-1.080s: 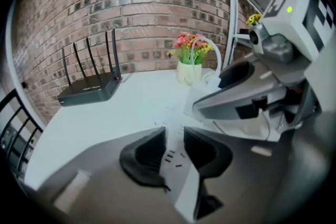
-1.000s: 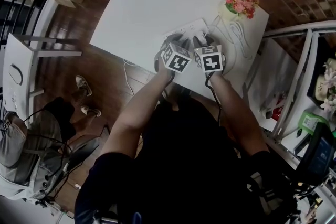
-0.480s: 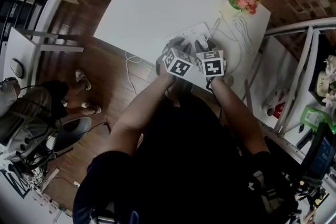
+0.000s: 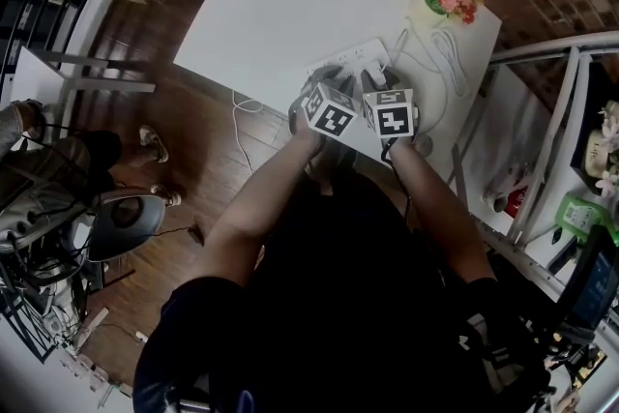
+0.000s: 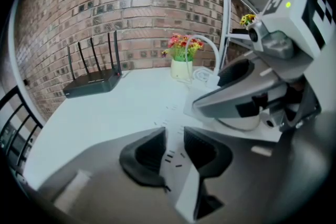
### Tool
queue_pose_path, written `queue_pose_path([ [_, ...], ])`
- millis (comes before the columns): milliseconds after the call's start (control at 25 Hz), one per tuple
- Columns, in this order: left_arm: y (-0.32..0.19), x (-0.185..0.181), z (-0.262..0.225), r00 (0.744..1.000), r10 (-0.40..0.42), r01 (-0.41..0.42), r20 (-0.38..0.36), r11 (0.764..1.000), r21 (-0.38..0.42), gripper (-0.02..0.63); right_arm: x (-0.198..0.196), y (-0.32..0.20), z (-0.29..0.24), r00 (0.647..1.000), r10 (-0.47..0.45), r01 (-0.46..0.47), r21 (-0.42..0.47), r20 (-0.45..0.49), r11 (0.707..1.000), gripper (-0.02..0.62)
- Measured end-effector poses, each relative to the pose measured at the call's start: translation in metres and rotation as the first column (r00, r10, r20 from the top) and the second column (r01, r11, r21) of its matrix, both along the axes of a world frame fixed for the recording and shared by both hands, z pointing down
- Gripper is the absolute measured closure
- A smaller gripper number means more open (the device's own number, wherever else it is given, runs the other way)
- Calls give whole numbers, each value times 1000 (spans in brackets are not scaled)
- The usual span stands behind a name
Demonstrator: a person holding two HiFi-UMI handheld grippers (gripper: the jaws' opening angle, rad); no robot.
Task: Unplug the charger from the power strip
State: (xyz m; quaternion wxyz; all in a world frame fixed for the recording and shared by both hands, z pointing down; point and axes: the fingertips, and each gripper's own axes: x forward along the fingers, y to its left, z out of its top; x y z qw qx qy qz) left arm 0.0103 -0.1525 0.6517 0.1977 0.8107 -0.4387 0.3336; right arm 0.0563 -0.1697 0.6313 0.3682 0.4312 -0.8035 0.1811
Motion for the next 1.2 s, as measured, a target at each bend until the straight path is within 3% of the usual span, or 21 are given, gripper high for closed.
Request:
queue_pose_path([
  [320,0,1,0,1000,0,0,2,1000,2,492,1,0,-1,1000,8,-8,-8,14,1000,456],
  [560,-2,0,0,1000,-11,11,5,1000,1,494,-4,-4,-18,999,-33,33,69,2,997,456],
  [720,-1,0,0,1000,-13,13,6,1000,3,495,6,-7,-23,999,17,-19,48,44,999,456],
  [960,-1,1,-1,1000,-1,0,20,1000,26,500,11,1,-42,980,70,-75,20,186,997,454],
  [1120,2,-1,-3,1000,18,-19,6,1000,16,503,18,10,-56,941,134,-129,-36,310,991,454],
  [1200,2,-9,-16,1000,11,-13,26,998,69,491,24,15,-61,916,168,-155,-64,365,986,454],
])
